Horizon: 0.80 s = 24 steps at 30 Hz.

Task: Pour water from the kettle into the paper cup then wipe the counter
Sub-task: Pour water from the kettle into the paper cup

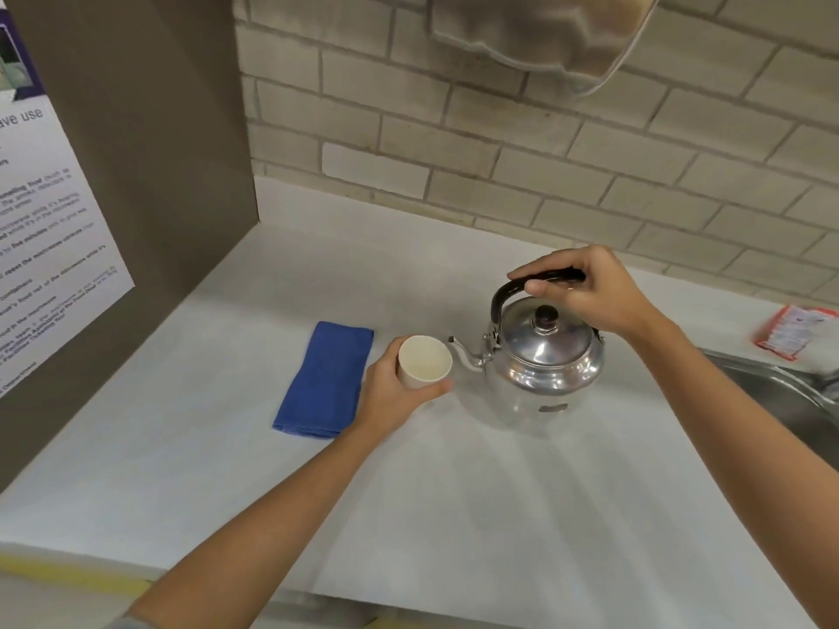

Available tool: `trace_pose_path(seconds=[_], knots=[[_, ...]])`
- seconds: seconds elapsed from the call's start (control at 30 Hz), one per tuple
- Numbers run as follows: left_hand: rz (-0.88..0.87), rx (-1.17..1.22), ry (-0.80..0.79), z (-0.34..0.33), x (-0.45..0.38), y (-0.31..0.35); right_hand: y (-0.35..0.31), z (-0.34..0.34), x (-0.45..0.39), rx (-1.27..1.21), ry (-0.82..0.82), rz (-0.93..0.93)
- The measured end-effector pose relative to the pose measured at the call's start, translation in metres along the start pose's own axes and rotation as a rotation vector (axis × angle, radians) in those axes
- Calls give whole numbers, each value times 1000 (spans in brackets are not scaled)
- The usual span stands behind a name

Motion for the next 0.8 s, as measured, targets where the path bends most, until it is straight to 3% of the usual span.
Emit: trace_pose_path(seconds=[0.23,0.8], knots=[[-43,14,-11,1,2,4,-22,-1,-3,147,-19,-5],[-71,-201,-79,7,9,12,-38,-7,-14,359,-57,-4]])
Point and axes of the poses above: each hand's wrist, its own x-axis away from the middle knuckle, its own z-axis out of the back of the hand, y = z × x, the point moved 6 cm from there along -x, towards the middle knuckle, and after that the axes turned 10 degrees about -y, right-handed, at the moved point
